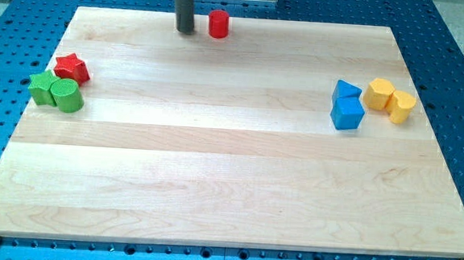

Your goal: Put the red circle at the top right corner

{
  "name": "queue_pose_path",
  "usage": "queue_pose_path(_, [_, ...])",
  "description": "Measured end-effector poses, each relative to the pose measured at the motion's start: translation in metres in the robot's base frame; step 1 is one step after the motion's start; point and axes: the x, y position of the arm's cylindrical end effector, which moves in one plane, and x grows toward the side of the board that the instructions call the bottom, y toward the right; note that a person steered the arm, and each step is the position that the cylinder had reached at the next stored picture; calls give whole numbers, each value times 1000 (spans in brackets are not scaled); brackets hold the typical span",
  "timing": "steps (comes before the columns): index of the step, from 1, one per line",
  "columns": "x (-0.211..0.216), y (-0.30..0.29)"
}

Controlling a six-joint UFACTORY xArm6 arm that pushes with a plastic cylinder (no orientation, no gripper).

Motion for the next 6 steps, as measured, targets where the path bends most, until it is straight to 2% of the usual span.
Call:
queue_pose_path(1, [3, 70])
queue_pose_path(2, [33, 188])
queue_pose_path(3, [48, 160])
queue_pose_path(4, [46, 229])
queue_pose_path(5, [53, 254])
queue_pose_path(6, [42, 277])
